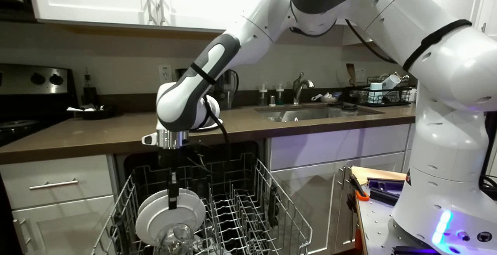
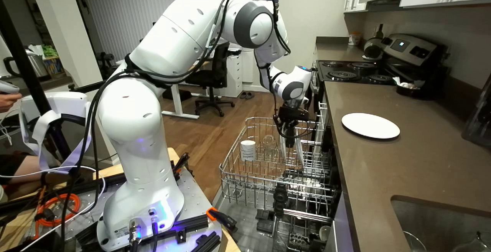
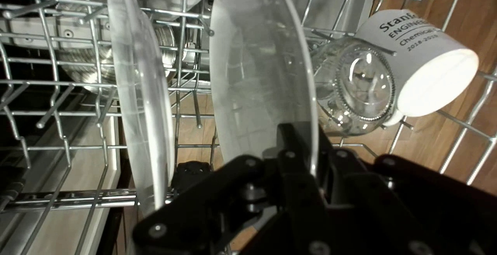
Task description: Move one white plate from the left to the right side of the dishwasher
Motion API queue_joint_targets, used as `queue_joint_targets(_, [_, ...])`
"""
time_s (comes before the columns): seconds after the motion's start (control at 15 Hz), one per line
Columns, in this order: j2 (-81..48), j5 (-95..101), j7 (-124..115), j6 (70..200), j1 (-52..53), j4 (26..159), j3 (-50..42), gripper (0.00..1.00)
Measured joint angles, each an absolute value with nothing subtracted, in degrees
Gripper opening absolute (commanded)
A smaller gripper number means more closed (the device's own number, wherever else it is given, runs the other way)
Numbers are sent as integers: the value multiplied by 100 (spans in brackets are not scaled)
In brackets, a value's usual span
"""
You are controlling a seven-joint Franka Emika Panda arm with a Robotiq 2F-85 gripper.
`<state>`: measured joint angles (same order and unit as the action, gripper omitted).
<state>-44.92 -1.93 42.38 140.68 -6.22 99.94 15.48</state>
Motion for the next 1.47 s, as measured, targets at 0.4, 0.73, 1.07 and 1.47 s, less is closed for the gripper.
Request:
queue_joint_targets(0.4, [-3792, -220, 4179, 13257, -621, 10265, 1424, 9])
queue_joint_targets(0.73, [-3289, -418, 4147, 12650, -609, 10582, 1333, 9])
queue_joint_targets(1.07, [-2948, -442, 3967, 12212, -569, 10882, 1190, 9])
queue_joint_targets(1.47, [-2650, -496, 3820, 11980, -565, 11309, 1094, 9])
